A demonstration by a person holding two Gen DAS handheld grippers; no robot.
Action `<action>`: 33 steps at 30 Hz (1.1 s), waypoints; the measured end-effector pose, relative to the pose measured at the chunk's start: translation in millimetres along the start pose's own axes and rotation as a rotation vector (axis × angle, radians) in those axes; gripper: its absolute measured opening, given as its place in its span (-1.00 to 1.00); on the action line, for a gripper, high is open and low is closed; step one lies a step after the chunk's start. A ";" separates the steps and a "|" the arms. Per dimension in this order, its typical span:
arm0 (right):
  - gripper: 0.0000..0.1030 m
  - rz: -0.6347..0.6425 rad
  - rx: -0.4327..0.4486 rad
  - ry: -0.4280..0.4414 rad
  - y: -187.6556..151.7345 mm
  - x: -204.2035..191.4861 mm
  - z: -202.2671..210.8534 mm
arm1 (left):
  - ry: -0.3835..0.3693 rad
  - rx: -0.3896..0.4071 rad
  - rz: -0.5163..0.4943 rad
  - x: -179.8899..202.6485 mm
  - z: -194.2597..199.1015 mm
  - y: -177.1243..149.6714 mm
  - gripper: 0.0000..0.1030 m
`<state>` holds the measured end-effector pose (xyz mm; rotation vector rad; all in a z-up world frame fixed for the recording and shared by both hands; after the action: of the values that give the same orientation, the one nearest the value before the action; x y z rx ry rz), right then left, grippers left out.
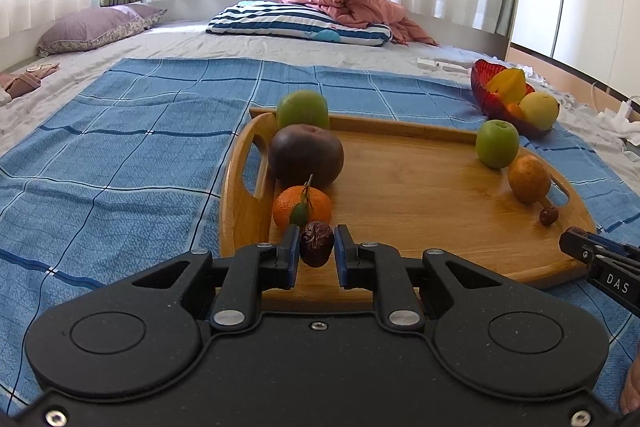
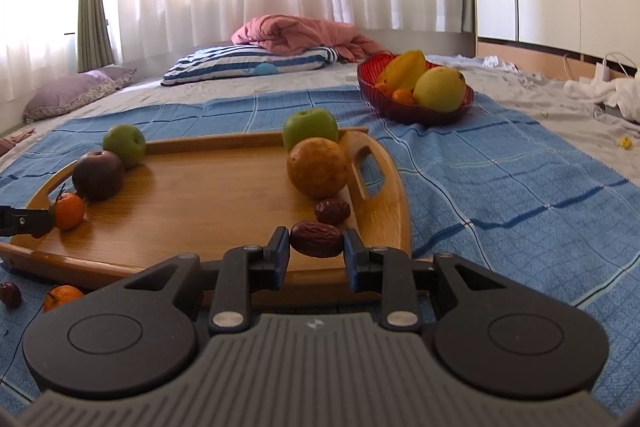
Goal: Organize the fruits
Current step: 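Lift both red dates and carry them over the tray with both tools, then lower the dates onto the tray and open the left gripper while the right gripper opens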
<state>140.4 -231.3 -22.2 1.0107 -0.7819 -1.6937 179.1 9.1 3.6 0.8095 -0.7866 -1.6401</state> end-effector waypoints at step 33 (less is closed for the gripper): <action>-0.35 0.051 -0.050 -0.065 4.5 -2.3 -18.4 | 0.016 -0.059 0.005 -6.2 -17.7 -6.3 -0.65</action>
<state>159.1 -231.3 -25.9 0.8984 -0.7973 -1.7014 191.6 14.9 -10.6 0.7777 -0.7251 -1.6424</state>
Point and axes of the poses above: each gripper's, at about its wrist camera, not at the fingertips, and z roughly against the way its jaws point, x to its right, y to its top, the point moved 4 cm from there along -z, roughly the way its jaws point, and after that the axes turned 13 degrees about -z, right-handed, at the moved point
